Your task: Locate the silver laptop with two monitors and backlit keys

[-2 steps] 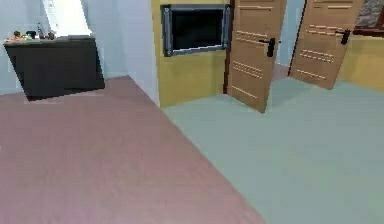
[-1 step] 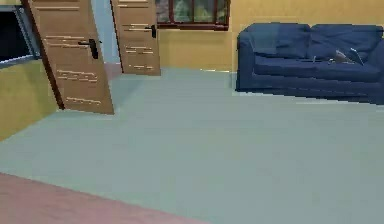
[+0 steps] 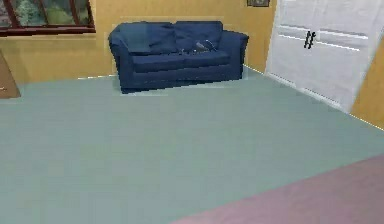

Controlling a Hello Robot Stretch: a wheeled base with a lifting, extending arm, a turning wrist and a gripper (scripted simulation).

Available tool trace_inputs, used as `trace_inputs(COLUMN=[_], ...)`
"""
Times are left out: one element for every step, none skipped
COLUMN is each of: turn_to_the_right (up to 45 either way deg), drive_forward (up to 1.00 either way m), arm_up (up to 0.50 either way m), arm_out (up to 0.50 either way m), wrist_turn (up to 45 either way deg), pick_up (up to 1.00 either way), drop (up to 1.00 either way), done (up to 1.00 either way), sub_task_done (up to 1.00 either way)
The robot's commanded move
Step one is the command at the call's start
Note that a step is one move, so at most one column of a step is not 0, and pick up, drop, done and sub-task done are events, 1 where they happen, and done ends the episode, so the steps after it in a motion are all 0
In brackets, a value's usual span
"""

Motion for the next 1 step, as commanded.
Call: trace_inputs(turn_to_the_right=[0.0], drive_forward=[1.00], arm_up=[0.00], arm_out=[0.00], wrist_turn=[0.0], pick_up=[0.00], drop=[0.00], done=[0.00], sub_task_done=[0.00])
